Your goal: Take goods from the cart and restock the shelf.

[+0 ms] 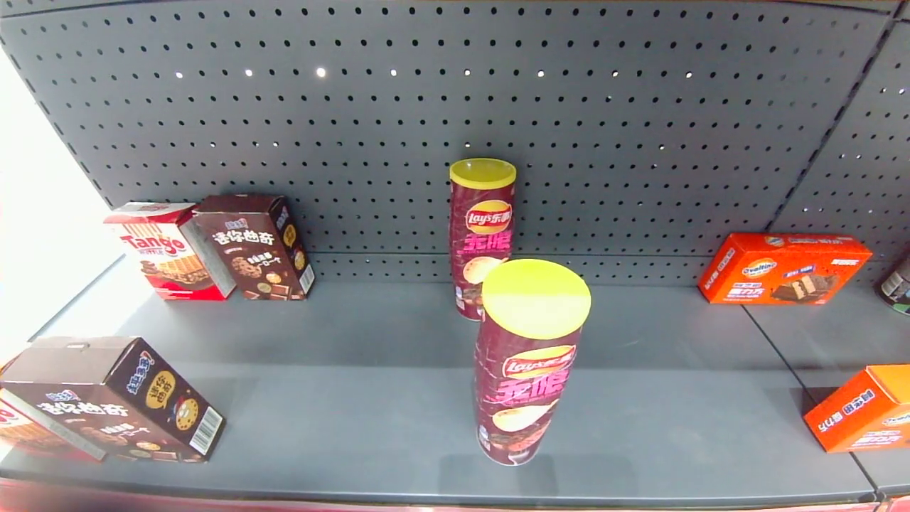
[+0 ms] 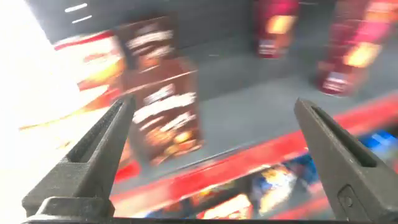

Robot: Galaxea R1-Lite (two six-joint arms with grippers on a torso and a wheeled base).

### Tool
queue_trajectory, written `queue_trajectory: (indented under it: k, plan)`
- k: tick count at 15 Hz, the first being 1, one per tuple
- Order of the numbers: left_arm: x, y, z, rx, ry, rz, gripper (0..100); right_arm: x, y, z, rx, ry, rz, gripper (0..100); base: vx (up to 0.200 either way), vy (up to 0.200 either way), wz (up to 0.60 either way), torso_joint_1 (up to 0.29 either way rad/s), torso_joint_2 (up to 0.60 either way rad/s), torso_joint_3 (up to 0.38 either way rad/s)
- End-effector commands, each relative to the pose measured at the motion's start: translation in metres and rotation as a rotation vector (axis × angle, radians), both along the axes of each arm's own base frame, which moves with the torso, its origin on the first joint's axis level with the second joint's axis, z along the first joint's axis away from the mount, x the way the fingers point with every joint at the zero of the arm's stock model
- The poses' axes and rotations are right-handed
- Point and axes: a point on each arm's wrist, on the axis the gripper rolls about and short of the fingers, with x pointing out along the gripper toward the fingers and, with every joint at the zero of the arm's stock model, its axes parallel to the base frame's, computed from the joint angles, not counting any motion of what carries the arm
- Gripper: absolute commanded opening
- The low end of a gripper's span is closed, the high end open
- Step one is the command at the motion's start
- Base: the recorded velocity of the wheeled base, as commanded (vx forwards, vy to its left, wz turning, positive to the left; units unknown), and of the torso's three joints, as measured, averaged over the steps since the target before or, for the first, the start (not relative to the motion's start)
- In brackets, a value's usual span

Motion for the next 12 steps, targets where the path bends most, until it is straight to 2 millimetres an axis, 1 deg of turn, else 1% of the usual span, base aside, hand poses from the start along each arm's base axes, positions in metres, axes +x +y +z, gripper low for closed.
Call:
queue_trajectory:
  k: [1,2,3,4,5,6,12]
  plan:
    - [0.008,-0.018,-0.033,-0.032,0.12,0.404,100,0.0,0.0,0.0,-0.001,0.001,0.0,100,0.0,0.0,0.0,0.0,0.0,0.0]
    - [0.009,-0.019,-0.057,-0.038,0.106,0.428,100,0.0,0.0,0.0,-0.001,0.001,0.0,100,0.0,0.0,0.0,0.0,0.0,0.0]
    - [0.013,-0.019,-0.08,-0.045,0.045,0.421,100,0.0,0.0,0.0,-0.001,0.001,0.0,100,0.0,0.0,0.0,0.0,0.0,0.0]
    - [0.015,-0.019,-0.083,-0.045,0.038,0.418,100,0.0,0.0,0.0,-0.001,0.001,0.0,100,0.0,0.0,0.0,0.0,0.0,0.0]
    - [0.019,-0.018,-0.095,-0.046,0.03,0.41,100,0.0,0.0,0.0,-0.001,0.001,0.0,100,0.0,0.0,0.0,0.0,0.0,0.0]
    - [0.019,-0.019,-0.102,-0.039,0.096,0.412,100,0.0,0.0,0.0,-0.001,0.001,0.0,100,0.0,0.0,0.0,0.0,0.0,0.0]
    - [0.017,-0.019,-0.102,-0.07,0.071,0.422,100,0.0,0.0,0.0,-0.001,0.001,0.0,100,0.0,0.0,0.0,0.0,0.0,0.0]
